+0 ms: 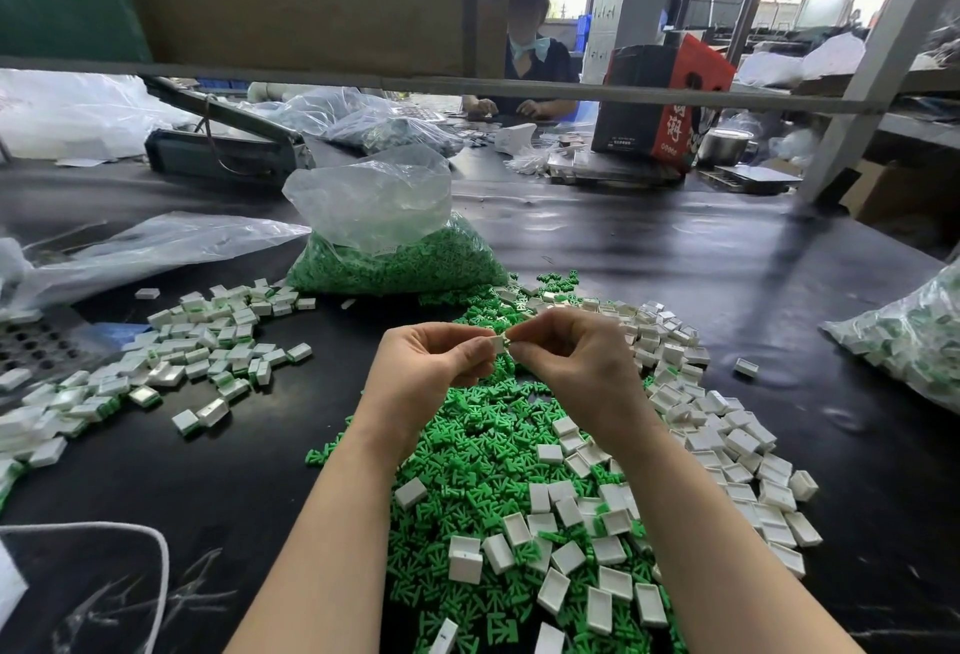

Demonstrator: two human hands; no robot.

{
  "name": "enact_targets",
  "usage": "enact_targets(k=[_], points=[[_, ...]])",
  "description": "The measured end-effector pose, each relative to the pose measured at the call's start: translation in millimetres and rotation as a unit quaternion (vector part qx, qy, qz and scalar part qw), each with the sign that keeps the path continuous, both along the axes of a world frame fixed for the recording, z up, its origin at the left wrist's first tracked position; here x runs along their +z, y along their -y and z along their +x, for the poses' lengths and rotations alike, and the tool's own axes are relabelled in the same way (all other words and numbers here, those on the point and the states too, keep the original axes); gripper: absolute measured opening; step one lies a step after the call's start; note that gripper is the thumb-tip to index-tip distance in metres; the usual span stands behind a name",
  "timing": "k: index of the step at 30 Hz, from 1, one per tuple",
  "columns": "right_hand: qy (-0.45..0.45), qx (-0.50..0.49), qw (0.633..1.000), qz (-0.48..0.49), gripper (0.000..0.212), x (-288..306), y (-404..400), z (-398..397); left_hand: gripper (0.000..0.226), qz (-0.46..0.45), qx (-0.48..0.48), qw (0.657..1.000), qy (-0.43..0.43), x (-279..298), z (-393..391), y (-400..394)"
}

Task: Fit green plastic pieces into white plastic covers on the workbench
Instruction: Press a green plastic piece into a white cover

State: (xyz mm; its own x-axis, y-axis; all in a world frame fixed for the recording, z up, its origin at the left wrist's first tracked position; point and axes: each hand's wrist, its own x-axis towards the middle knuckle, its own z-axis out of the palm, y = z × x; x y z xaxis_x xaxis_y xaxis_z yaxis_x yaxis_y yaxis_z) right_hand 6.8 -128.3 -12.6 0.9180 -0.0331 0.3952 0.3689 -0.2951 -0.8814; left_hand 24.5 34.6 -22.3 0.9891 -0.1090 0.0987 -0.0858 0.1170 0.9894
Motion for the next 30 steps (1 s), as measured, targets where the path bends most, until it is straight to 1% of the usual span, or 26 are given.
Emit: enact_targets(k=[3,5,7,9,12,17,21,26,30], points=[[-0.022,0.021,0.999,-0.015,0.009,0,3,-1,0.004,0.019,-0.006,1.0,0.015,0,2,-2],[-0.05,0.038,0.996,-0.064,0.001,-1,4,-1,0.005,0.037,-0.01,0.999,0.03,0,3,-3],[-0.074,0.052,0.987,-0.133,0.009,-4,6,0,0.008,0.088,-0.013,0.995,0.049,-1,4,-3],[-0.089,0.063,0.978,-0.179,0.013,-5,6,0,0.007,0.149,-0.02,0.987,0.063,-3,5,-2],[-0.078,0.066,0.975,-0.197,0.017,-6,7,1,0.005,0.199,-0.041,0.976,0.072,-3,4,-3],[-0.08,0.089,0.972,-0.2,0.02,-9,7,1,0.017,0.272,-0.097,0.956,0.048,-5,1,-3],[-0.093,0.102,0.973,-0.185,0.021,-12,7,2,0.019,0.269,-0.104,0.956,0.052,-3,1,-5],[-0.102,0.105,0.974,-0.176,0.031,-9,6,0,0.018,0.246,-0.117,0.96,0.059,-2,1,-5],[-0.115,0.118,0.97,-0.177,0.035,-8,4,-2,0.02,0.239,-0.122,0.961,0.06,-1,2,-6]])
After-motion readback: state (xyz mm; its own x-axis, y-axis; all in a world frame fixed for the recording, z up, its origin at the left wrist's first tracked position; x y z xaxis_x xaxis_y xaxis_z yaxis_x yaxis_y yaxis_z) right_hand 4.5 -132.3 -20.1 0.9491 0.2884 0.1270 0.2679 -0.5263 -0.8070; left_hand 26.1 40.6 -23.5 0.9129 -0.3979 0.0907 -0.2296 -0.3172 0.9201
